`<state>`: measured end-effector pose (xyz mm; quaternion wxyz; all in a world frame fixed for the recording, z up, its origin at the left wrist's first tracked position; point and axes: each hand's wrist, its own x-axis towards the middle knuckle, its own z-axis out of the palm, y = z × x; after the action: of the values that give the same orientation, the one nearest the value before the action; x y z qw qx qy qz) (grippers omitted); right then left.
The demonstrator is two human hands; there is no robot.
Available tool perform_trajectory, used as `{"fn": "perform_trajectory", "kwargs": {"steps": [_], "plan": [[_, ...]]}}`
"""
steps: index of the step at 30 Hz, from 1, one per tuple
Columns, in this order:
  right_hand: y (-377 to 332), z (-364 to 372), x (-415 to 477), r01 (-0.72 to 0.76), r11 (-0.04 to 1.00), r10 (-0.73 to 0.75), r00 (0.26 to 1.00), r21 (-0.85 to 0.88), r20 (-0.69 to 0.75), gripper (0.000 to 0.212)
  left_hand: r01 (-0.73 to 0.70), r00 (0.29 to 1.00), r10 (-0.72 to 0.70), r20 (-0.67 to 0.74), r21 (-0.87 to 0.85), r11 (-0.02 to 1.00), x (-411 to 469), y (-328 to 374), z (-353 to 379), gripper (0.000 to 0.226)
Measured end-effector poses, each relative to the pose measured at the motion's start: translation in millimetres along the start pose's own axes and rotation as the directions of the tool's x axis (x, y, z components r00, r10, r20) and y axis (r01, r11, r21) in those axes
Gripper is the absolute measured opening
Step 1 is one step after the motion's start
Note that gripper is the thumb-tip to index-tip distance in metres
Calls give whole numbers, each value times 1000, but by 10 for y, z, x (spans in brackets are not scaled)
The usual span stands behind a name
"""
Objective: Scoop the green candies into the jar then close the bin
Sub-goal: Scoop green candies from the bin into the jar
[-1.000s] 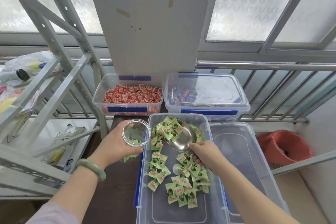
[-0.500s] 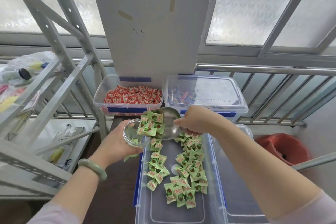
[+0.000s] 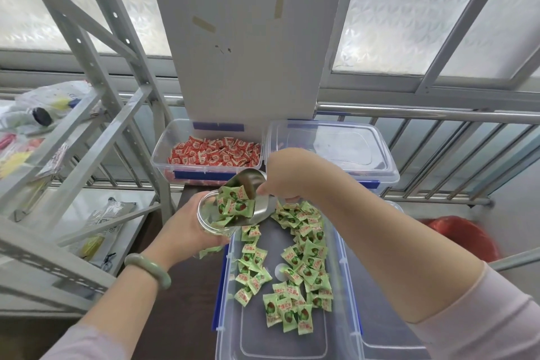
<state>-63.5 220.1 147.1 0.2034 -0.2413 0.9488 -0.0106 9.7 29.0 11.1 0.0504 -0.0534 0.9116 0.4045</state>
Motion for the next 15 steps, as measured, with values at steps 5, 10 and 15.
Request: {"fn": "perform_trajectory", "kwargs": {"steps": [5,10,15], "plan": [[-33,-30,5,6,1000,-6,999,-29,32,48,12,1000,-12,3,1,1000,-7,-6,-1,84],[-28,-24,-10,4,1000,-3,1000,-26,30,46,18,1000,-18,4,19,1000,11,-28,9,88],[57,9,-29,-40,997,40,999,63,7,46,13,1000,-13,1,14,1000,6,-34,7,87]]}}
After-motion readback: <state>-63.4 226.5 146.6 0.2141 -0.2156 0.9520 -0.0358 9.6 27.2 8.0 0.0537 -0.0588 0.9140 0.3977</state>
